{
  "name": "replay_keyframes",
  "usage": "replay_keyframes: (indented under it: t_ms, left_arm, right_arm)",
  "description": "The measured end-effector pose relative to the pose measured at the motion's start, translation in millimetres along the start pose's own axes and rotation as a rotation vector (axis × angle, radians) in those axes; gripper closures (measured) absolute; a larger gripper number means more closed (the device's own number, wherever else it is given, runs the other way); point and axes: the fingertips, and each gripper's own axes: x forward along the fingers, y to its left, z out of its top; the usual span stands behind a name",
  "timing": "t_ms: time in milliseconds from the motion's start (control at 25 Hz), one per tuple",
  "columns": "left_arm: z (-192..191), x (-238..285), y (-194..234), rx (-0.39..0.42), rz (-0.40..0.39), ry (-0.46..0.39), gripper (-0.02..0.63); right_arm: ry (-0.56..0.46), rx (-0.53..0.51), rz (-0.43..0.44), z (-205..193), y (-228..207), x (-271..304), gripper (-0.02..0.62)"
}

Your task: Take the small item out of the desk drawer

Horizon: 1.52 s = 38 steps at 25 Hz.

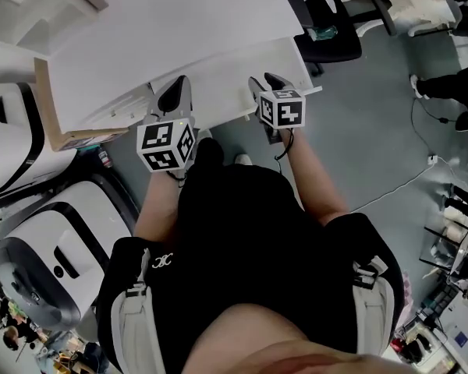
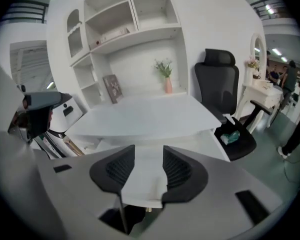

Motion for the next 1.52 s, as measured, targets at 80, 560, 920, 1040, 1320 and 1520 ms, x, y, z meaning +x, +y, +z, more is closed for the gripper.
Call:
replay_keyframes:
  t_ms: [80,560,920,1040,1320,1520]
  left_arm:
    - [-3.7,1.6,6.3,-0.009,0.005,0.011,0.591]
    - [-20.7,28.6,38.6,-0.037,-0.013,0.07,0.591]
    - [-24.8,53.5,41.8,-0.034,-0.05,0.111,0.591]
    - [-26.1,59.3,47.1,-0.035,-0.051,0.122,0.591]
    - [-26.9,69.7,61.0,-0.043,-0.04,0.139,0.591]
    - [-32.8,73.1,71.4,-0.048,-0.033,0.155,0.591]
  right_arm:
    - [0.086,0.022,-0.001,-16.6,-1.9,17.2,0.433]
    - [0.444,0.056,-0.045,-91.3,-17.5,97.7,0.433]
    - [0.702,0.102,0.017,-135.5,-34.6,141.7,0.43]
    - [0.788,0.092,0.025,-140.6,-37.7,151.9,0.426]
    - [0.962,0.046,0.025,-165.3,-41.1,164.9,0.426]
    - [1.026,0.036,-0.003,-179.7,-44.9,173.8,0.428]
